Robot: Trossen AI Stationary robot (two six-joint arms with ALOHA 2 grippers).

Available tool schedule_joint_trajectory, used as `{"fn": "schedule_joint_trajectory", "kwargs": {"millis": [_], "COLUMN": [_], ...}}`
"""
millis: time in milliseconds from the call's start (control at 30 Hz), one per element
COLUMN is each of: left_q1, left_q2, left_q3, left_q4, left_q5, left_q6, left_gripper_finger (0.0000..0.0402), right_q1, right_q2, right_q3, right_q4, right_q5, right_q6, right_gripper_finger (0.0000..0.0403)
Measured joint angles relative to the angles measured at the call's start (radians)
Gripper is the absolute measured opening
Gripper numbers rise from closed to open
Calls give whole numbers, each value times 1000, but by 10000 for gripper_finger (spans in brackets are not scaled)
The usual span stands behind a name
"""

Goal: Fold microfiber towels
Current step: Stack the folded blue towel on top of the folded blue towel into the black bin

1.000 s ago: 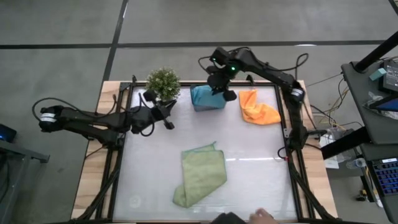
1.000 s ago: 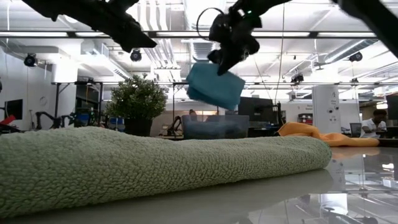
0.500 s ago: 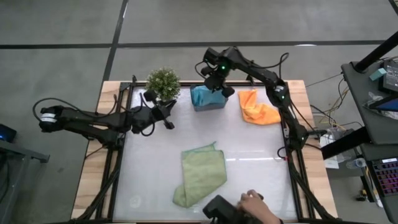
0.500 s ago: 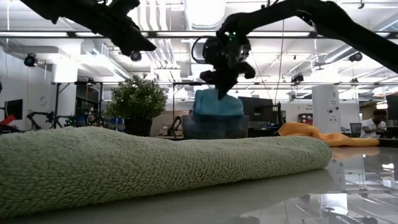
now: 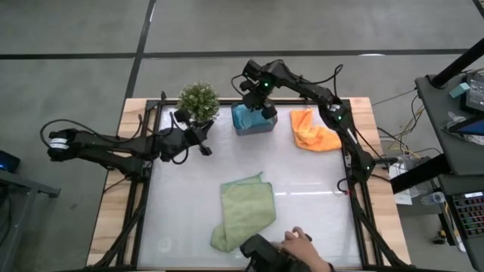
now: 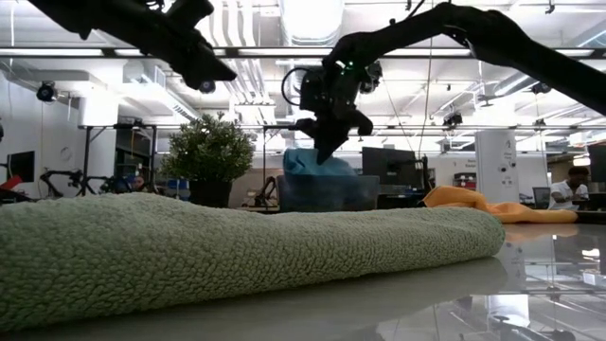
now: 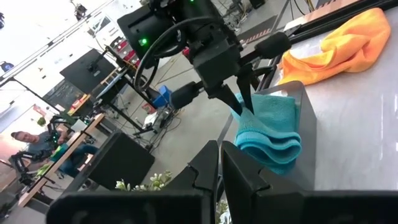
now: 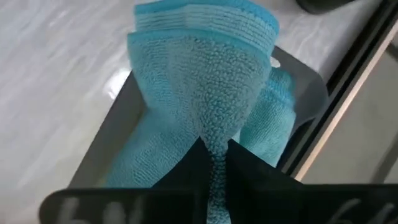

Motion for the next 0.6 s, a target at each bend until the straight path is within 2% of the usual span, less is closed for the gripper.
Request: {"fn": "schedule_joint_trajectory", "kwargs": {"millis": [67, 233, 600], "left_q1": [0, 0, 1], "left_q2": [0, 0, -1], "left_q3": [-4, -9, -10], "left_q4": [0, 6, 19], "left_q5": [0, -1, -1], "left_q6": [3, 4, 4], "left_gripper_finger": [6, 6, 6], "right_q1": [0, 4, 11], "right_q2": [8, 10, 10], "right_q3": [0, 0, 0], "right_q4": [10, 12, 63], "right_q5": [18, 227, 227], "right_q6": [32, 124, 203], "right_gripper_finger": [32, 66, 108]}}
